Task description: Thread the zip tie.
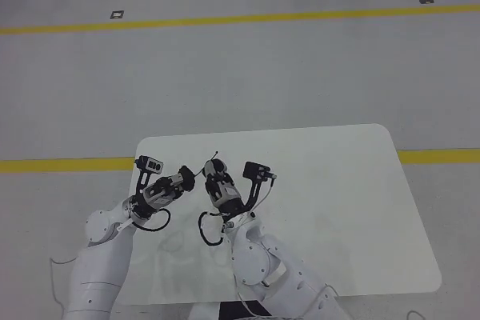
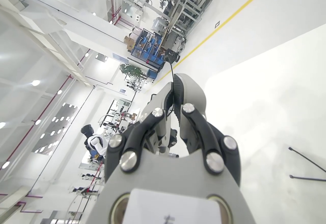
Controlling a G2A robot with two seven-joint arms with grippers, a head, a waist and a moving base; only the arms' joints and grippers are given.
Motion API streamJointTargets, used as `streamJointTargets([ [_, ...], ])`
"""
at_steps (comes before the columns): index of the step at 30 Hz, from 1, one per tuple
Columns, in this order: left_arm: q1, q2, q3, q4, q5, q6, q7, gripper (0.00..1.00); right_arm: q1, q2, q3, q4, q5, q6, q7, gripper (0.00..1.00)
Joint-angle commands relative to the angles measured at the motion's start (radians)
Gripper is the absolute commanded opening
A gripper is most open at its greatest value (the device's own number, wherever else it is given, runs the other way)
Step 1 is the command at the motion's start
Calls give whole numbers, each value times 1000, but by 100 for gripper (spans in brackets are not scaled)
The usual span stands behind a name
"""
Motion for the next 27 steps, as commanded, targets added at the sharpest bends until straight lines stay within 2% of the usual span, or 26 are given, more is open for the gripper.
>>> streamJointTargets([
  [1,0,0,0,0,0,0,0,0,2,0,-3,1,-4,-2,6,0],
  [9,0,0,0,0,0,0,0,0,3,1,-5,4,1,-17,20,0],
  [12,3,1,10,-17,8,8,38,0,2,2,-3,2,-1,-16,17,0],
  [27,12,15,27,-39,-9,0,64,0,-15,5,14,-13,-34,-17,10,0],
])
